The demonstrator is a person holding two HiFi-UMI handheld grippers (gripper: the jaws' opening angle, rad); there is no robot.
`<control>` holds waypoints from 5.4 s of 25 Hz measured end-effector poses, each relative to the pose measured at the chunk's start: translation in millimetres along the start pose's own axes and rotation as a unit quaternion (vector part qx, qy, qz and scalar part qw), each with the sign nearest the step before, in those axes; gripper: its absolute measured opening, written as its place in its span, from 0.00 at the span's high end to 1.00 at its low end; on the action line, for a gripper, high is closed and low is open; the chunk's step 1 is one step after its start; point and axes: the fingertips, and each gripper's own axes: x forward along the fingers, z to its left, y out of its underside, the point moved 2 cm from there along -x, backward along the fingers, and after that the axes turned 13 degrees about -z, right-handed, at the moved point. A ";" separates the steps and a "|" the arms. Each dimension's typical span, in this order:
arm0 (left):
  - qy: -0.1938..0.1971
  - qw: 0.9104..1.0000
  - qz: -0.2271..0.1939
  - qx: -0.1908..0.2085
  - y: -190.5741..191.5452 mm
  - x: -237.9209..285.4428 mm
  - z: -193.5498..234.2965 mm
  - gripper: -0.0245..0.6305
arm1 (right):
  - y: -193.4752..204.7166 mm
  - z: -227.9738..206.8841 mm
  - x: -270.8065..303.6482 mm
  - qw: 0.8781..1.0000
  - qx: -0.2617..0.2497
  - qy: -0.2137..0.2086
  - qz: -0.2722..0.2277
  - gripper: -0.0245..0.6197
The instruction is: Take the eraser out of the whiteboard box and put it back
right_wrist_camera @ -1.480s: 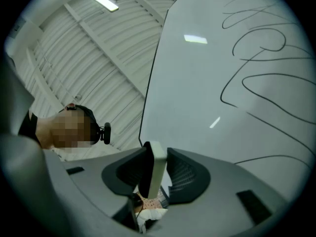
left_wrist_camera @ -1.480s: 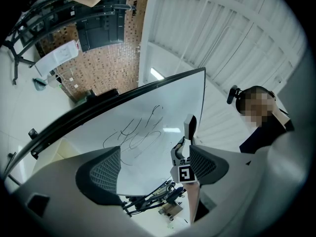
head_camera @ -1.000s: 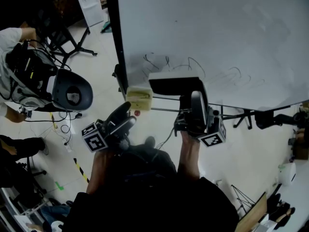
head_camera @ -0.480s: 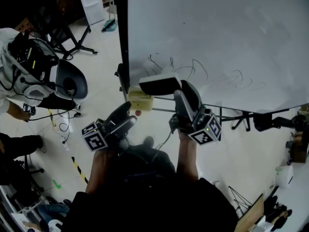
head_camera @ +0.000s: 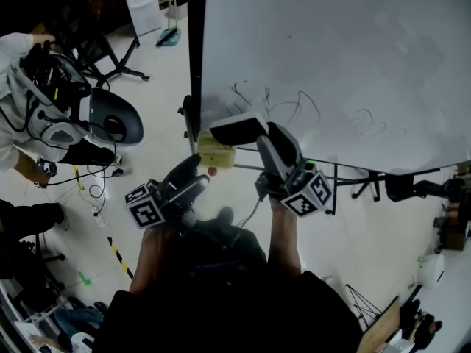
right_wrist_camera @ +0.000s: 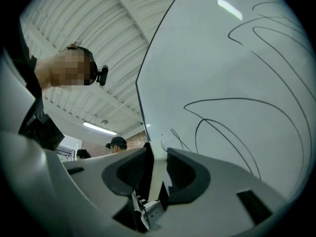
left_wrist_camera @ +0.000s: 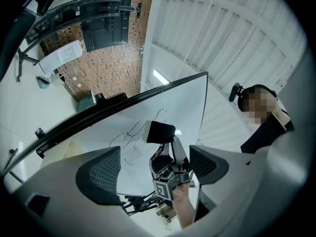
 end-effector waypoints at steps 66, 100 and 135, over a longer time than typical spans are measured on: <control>-0.025 1.000 -0.002 0.000 -3.3 -3.2 11.7 0.31 | 126.8 -22.8 -29.1 0.959 -0.121 -0.028 0.256 0.73; -0.036 0.999 -0.008 -0.017 -1.9 -11.2 20.0 0.31 | 179.1 -29.1 -49.1 0.924 -0.170 -0.049 0.339 0.73; -0.042 0.999 -0.007 -0.019 -0.8 -11.2 23.5 0.31 | 214.6 -24.3 -63.3 0.894 -0.244 -0.091 0.366 0.72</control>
